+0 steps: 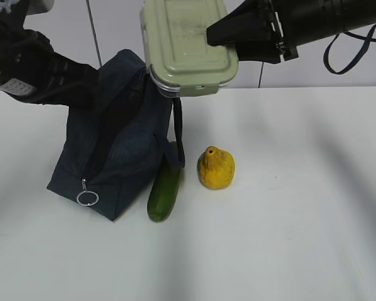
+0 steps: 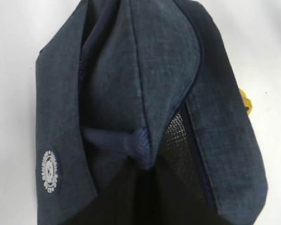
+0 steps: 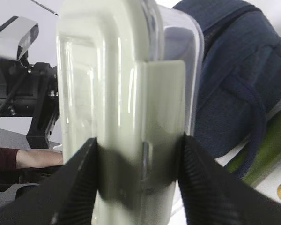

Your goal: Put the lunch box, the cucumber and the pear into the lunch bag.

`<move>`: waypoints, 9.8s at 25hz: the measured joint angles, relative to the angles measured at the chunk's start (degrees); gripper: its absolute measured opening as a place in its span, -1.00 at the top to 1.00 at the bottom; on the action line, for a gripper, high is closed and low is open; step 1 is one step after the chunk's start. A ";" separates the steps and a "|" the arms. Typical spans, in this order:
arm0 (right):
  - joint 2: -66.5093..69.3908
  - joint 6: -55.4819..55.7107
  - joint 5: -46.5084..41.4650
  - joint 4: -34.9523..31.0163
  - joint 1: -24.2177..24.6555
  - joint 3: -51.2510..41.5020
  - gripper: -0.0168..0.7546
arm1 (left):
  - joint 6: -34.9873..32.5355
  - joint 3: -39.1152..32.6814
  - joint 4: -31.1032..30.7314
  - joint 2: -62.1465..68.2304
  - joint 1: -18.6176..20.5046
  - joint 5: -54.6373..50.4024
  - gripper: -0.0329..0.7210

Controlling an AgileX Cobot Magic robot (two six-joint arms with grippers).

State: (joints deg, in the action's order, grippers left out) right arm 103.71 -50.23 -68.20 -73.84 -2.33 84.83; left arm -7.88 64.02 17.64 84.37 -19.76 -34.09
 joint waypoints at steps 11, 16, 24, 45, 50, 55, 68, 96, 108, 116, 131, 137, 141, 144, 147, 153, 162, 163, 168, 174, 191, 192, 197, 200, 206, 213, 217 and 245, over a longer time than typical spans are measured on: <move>0.00 0.00 7.40 -0.85 -5.49 0.00 -0.04 | 0.00 0.00 4.08 0.00 0.00 0.09 0.90; 0.21 0.00 10.69 -2.07 -6.34 0.00 -0.04 | 0.00 0.00 4.85 0.00 0.00 0.14 0.90; 3.91 -1.11 13.73 -4.30 -9.85 0.00 -0.04 | 0.00 0.00 5.88 0.00 0.00 0.20 0.90; 7.39 4.66 15.69 9.37 -10.23 0.00 -0.03 | -0.06 0.00 6.00 0.04 0.00 1.37 0.90; 7.39 5.83 15.80 11.45 -10.23 0.00 -0.03 | -0.11 0.00 6.75 0.04 0.00 1.89 0.90; 7.89 7.39 15.80 13.89 -10.23 0.00 -0.03 | -0.11 0.00 8.34 0.04 0.00 1.89 0.90; 9.89 8.29 17.78 9.95 -10.48 0.00 -0.03 | -0.15 0.00 11.31 0.04 0.00 2.02 0.90; 10.10 6.68 26.77 4.38 -20.14 0.00 -0.03 | -1.91 0.00 17.00 0.04 0.00 2.13 0.90; 10.46 8.03 22.67 13.96 -20.23 0.14 -0.03 | -5.41 0.00 17.85 0.04 -0.04 -0.03 0.90; 13.30 7.92 21.83 11.51 -20.23 0.18 -0.03 | -11.33 0.00 19.04 0.11 -0.04 -2.91 0.90; 13.54 8.96 28.82 17.63 -20.35 0.68 -0.03 | -19.07 0.00 21.91 0.11 -0.04 -4.47 0.90; 13.64 10.73 30.05 18.87 -20.35 0.68 -0.03 | -21.37 0.00 23.40 0.11 -0.04 -4.83 0.90; 13.64 8.21 30.13 13.32 -20.35 0.68 -0.03 | -22.89 0.00 25.26 0.11 -0.04 -4.49 0.90; 13.64 5.77 30.13 9.53 -20.35 0.68 -0.03 | -23.67 0.00 27.21 0.11 -0.04 -4.13 0.90; 13.64 5.02 30.13 8.82 -20.35 0.68 -0.03 | -23.89 0.00 28.24 0.11 -0.04 -3.78 0.90; 13.76 4.89 31.27 9.45 -20.35 0.68 -0.03 | -23.95 0.00 28.64 0.11 -0.04 -3.79 0.90; 13.79 4.89 31.73 13.69 -20.35 0.68 -0.03 | -23.95 0.00 28.64 0.11 -0.04 -4.02 0.90; 13.89 4.89 31.73 13.83 -20.35 0.68 -0.03 | -24.00 0.00 28.64 0.11 -0.04 -4.02 0.90; 15.64 5.01 31.05 14.02 -20.35 0.68 -0.09 | -24.00 0.00 28.64 0.11 -0.04 -4.08 0.90; 16.11 5.47 30.92 13.27 -20.35 0.96 -0.23 | -24.00 0.00 28.20 0.11 -0.04 -4.24 0.90; 8.17 14.40 27.55 35.29 -17.77 0.96 -0.38 | -24.00 0.00 23.40 0.11 -0.04 -4.13 0.90; 7.58 16.45 26.91 38.97 -17.79 0.96 -0.38 | -24.00 0.00 22.89 0.11 -0.04 -4.13 0.90; 5.72 22.62 22.07 50.83 -17.74 0.96 -0.31 | -23.86 0.00 18.89 0.11 0.08 -4.13 0.90; 5.12 23.74 19.72 54.14 -17.74 0.96 -0.15 | -23.52 0.00 18.24 0.11 0.72 -4.18 0.90; 4.76 25.05 15.89 58.18 -17.98 0.96 -0.03 | -22.57 0.00 18.05 0.11 3.03 -4.18 0.90; 5.89 25.53 16.02 59.70 -18.46 0.96 -0.19 | -21.50 0.00 18.42 0.11 4.04 -4.13 0.90; 7.18 25.64 17.64 59.84 -18.46 0.96 -0.31 | -21.38 0.00 18.55 0.17 4.04 -4.13 0.90; 12.87 25.86 22.03 57.11 -18.46 2.02 -0.02 | -21.15 0.00 18.66 0.68 4.04 -4.43 0.90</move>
State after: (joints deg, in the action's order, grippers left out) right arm 116.58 -24.37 -46.17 -16.74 -20.79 86.85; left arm -29.03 64.02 36.30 85.05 -15.72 -38.52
